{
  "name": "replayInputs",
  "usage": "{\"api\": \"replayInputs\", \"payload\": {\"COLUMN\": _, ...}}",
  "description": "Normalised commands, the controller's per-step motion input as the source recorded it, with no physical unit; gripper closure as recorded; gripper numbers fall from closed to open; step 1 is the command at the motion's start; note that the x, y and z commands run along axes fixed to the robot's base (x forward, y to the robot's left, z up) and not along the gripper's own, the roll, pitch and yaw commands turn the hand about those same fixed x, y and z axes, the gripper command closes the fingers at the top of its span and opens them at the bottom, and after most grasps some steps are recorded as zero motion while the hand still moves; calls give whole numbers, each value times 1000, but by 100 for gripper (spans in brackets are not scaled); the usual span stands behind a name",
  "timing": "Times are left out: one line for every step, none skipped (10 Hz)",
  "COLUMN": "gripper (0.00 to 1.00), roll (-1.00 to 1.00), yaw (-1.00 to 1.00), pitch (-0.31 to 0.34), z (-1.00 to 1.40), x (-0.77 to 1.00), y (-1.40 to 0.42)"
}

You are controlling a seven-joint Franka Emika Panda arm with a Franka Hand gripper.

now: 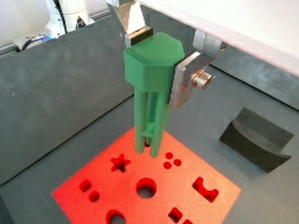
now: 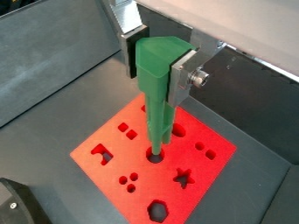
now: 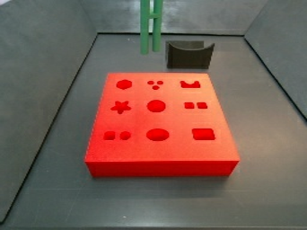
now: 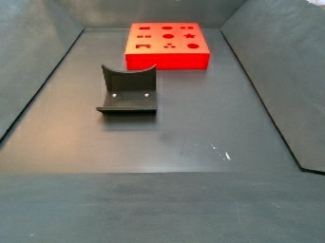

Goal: Insert the 3 prong object.

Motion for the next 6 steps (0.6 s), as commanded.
{"api": "replayInputs", "payload": {"gripper": 100, "roll": 0, "yaw": 0, "pitch": 0, "z": -46, "x": 0, "y": 0}}
{"api": "replayInputs", "payload": {"gripper": 100, "roll": 9, "yaw": 0, "pitch": 0, "z": 0, "x": 0, "y": 0}}
{"api": "replayInputs", "payload": {"gripper": 100, "roll": 0, "yaw": 0, "pitch": 0, "z": 0, "x": 23, "y": 0}}
{"api": "replayInputs", "payload": {"gripper": 100, "roll": 0, "yaw": 0, "pitch": 0, "z": -126, "x": 354, "y": 100}}
{"api": "replayInputs", "payload": {"gripper": 100, "roll": -113, "yaw": -371, "pitch": -29, "z": -283, "x": 286, "y": 411}}
{"api": "replayInputs", "payload": {"gripper": 100, "roll": -111, "yaw": -729, "pitch": -70, "z": -360, "x": 409, "y": 254}}
